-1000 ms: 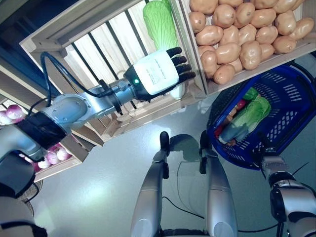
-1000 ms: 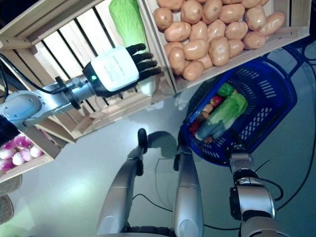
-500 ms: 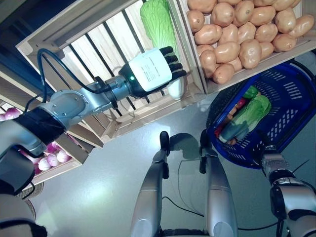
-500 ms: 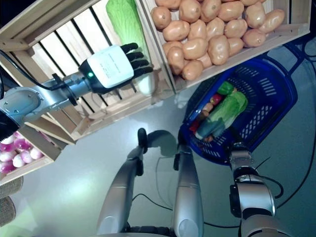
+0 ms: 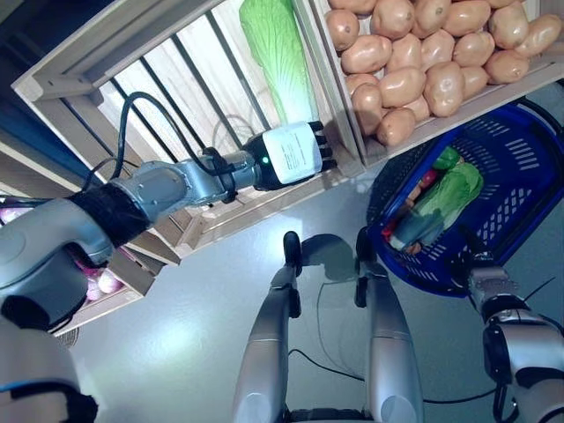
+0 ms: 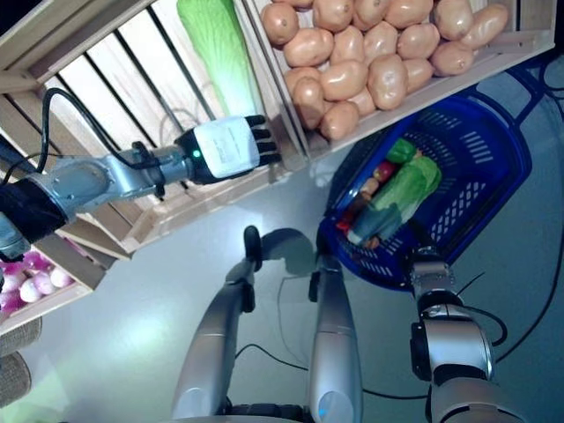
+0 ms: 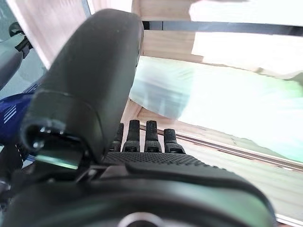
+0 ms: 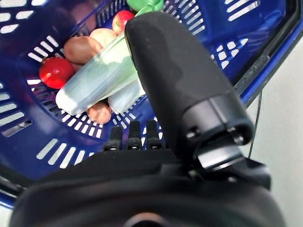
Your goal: Put vegetables into the basket
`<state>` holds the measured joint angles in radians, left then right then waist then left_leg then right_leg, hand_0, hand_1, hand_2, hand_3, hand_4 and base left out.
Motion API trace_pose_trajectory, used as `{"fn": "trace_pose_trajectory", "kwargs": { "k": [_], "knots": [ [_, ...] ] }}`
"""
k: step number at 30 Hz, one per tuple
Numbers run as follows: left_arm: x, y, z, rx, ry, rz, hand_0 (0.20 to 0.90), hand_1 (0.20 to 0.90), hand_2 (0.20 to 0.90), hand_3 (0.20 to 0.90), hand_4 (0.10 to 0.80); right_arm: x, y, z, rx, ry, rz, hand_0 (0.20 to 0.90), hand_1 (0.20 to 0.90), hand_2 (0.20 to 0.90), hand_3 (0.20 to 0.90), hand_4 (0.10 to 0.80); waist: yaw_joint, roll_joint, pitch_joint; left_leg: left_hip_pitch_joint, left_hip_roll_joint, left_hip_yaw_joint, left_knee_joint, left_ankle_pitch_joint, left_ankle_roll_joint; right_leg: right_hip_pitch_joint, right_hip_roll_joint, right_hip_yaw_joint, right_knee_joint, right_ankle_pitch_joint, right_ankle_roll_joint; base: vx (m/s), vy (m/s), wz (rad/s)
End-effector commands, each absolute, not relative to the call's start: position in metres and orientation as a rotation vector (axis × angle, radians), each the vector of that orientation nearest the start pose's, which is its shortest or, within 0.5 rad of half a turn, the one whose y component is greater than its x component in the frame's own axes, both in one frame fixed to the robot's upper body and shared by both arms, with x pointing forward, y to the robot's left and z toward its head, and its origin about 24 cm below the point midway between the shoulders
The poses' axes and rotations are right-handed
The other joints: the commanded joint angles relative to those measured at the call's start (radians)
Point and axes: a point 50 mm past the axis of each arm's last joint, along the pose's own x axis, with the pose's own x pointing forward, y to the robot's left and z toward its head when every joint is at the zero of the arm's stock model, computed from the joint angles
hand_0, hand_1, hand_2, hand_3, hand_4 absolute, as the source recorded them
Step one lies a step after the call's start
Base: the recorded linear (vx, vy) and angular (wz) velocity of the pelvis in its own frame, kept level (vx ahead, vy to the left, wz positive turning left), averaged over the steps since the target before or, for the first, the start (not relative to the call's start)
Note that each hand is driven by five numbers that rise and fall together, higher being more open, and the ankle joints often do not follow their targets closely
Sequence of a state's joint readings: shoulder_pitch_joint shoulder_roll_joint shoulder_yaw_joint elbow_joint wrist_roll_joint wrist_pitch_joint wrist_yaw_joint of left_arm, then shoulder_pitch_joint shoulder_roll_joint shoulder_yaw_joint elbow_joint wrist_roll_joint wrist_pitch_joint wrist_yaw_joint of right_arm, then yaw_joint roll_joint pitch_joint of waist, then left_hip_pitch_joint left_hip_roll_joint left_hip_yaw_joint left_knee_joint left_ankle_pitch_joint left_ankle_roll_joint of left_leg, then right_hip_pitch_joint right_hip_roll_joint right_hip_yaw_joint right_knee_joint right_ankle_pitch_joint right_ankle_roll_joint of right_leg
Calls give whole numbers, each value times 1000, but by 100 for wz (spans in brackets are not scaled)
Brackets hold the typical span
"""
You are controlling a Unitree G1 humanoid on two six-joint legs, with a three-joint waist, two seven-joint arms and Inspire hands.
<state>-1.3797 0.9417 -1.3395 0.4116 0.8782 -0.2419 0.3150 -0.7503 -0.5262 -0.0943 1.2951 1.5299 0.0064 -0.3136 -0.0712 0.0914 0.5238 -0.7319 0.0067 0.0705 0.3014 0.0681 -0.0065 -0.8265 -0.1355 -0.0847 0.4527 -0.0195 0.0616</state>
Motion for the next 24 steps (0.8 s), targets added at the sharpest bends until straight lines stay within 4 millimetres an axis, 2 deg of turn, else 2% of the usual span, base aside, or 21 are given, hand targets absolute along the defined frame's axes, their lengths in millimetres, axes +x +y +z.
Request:
{"fn": "trace_pose_trajectory", "kwargs": {
  "k": [1, 12, 16, 24],
  "knots": [
    [358, 111, 292, 2205, -1256, -193, 900, 900, 900, 900, 800, 305, -352, 29, 1055, 280, -971, 900, 900, 900, 900, 800, -5, -8, -4, -20, 13, 52, 44, -40, -39, 76, 38, -37, -91, 53, 7, 8, -9, -7],
    [376, 121, 281, 2245, -1247, -60, 900, 900, 900, 900, 800, 309, -343, 25, 1061, 295, -946, 900, 900, 900, 900, 800, -22, -22, -4, -42, 26, 56, 67, -43, -45, 55, 43, -30, -76, 46, 0, 13, -4, -4],
    [380, 128, 284, 2202, -1253, 46, 900, 900, 900, 900, 800, 311, -341, 26, 1065, 289, -939, 900, 900, 900, 900, 800, -24, -26, -4, -56, 28, 55, 73, -42, -46, 43, 45, -31, -71, 43, -3, 0, 0, 0],
    [387, 171, 276, 2212, -1195, 177, 900, 900, 900, 900, 800, 311, -342, 29, 1047, 256, -927, 900, 900, 900, 900, 800, -31, -34, -4, -96, 32, 52, 94, -44, -53, 4, 52, -24, -60, 46, -8, 1, 4, 0]
  ]
}}
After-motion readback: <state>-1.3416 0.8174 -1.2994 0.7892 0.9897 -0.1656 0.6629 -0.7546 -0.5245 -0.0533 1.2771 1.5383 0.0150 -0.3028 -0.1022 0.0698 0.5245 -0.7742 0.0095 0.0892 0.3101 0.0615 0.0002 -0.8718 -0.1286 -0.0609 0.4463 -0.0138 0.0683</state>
